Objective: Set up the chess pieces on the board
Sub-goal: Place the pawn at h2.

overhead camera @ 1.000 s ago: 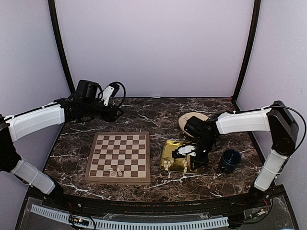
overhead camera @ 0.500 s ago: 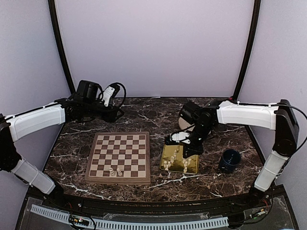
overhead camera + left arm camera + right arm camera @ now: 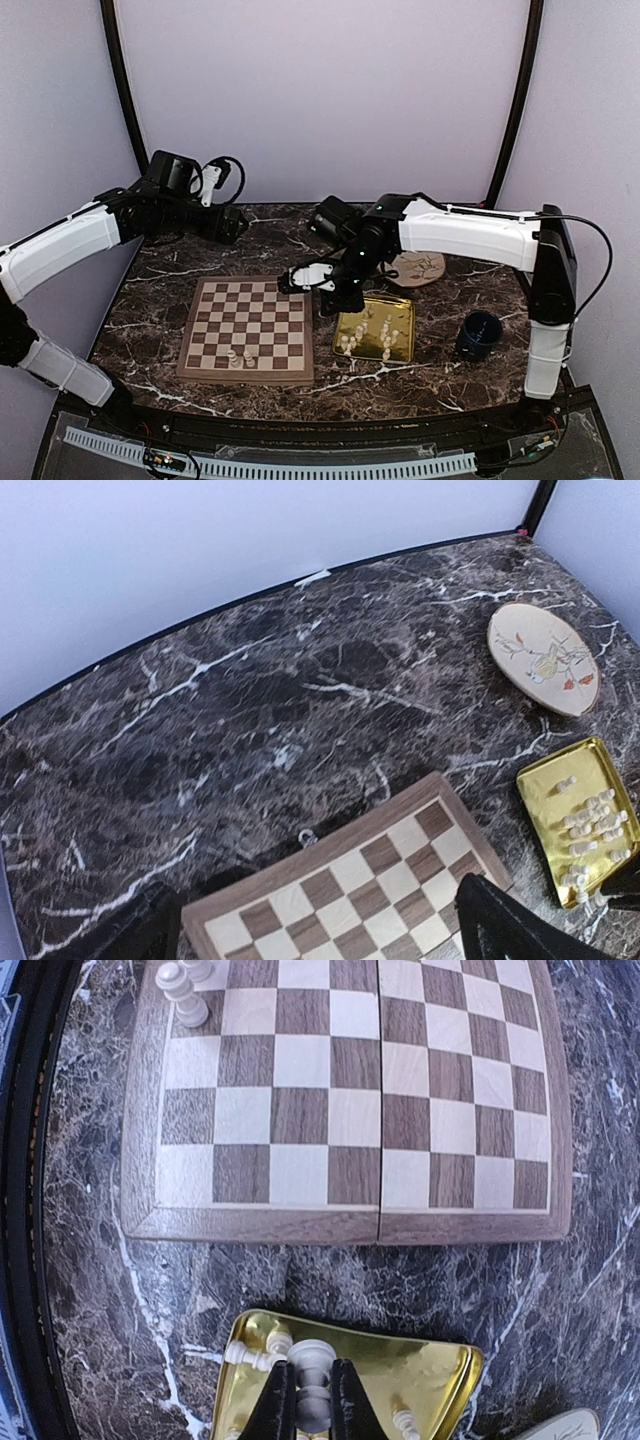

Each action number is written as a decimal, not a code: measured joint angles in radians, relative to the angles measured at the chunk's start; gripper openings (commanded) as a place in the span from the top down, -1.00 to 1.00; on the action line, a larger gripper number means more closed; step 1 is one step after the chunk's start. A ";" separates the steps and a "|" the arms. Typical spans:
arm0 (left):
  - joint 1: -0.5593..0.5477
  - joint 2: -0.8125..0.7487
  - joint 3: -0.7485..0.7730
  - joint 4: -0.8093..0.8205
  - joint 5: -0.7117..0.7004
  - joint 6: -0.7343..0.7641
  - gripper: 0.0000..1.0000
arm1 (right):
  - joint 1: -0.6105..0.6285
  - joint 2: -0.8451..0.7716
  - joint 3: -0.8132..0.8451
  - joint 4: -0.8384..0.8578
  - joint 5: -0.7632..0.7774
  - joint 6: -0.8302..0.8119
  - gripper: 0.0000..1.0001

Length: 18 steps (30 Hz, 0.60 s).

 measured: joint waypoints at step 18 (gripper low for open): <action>0.000 -0.361 -0.459 0.137 -0.295 0.054 -0.98 | 0.131 0.233 0.208 -0.036 -0.018 0.013 0.91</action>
